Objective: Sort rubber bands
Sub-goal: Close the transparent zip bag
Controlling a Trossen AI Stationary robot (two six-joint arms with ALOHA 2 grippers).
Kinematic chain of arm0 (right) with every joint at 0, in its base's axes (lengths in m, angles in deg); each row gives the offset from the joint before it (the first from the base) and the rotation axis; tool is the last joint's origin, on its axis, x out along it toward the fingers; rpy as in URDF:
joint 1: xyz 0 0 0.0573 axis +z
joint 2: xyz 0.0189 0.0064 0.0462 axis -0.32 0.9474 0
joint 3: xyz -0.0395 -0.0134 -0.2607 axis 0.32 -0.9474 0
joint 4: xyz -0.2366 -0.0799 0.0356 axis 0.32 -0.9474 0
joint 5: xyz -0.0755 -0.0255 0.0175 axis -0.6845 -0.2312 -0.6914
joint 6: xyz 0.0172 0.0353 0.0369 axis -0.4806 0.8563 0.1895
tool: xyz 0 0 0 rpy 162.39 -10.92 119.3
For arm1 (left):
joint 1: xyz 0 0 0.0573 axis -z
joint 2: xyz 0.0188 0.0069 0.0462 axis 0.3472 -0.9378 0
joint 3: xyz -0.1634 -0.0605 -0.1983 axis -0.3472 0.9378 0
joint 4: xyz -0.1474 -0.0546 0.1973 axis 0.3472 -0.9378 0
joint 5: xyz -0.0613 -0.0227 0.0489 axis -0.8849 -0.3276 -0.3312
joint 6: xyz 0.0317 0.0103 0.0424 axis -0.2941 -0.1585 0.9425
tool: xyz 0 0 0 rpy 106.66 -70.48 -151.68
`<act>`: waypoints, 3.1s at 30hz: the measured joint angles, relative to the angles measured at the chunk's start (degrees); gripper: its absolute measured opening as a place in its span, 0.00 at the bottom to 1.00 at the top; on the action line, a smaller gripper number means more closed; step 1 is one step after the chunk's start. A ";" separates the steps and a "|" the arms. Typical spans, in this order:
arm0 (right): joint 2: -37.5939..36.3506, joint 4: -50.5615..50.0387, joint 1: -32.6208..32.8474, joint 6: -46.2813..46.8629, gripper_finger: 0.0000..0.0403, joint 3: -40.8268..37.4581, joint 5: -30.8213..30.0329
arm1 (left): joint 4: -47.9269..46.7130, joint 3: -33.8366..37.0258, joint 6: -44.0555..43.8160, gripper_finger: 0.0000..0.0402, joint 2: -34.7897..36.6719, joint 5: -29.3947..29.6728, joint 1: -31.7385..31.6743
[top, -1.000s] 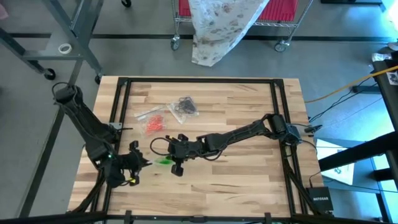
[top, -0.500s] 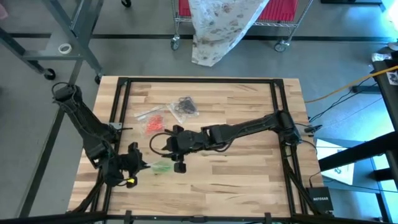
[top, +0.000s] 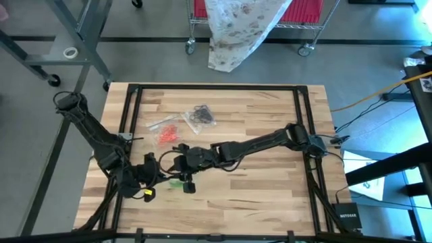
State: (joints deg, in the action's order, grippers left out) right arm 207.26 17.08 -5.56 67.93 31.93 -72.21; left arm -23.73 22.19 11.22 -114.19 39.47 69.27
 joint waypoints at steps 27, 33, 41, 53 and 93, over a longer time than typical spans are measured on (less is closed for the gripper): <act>2.29 -0.14 0.00 -2.18 0.22 -0.04 0.02 | 1.57 0.00 2.81 0.00 0.00 0.50 -0.75; 2.29 -0.14 0.00 -2.36 0.08 -0.04 0.48 | 1.53 0.00 3.52 0.00 0.00 0.50 -0.75; 2.20 -4.44 0.00 -2.29 0.05 0.00 0.00 | 1.38 0.00 4.02 0.00 0.00 0.84 -0.60; 2.20 -6.43 0.00 -2.23 0.01 -0.01 0.00 | 0.53 0.00 -0.64 0.04 0.35 0.82 -1.47; 2.13 -6.71 -0.01 -2.37 0.01 -0.09 -0.04 | 0.29 1.25 -1.59 0.26 2.73 -0.81 -5.17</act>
State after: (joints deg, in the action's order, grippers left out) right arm 209.39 10.37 -5.57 65.56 31.84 -72.25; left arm -23.44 23.43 9.63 -111.46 38.66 64.11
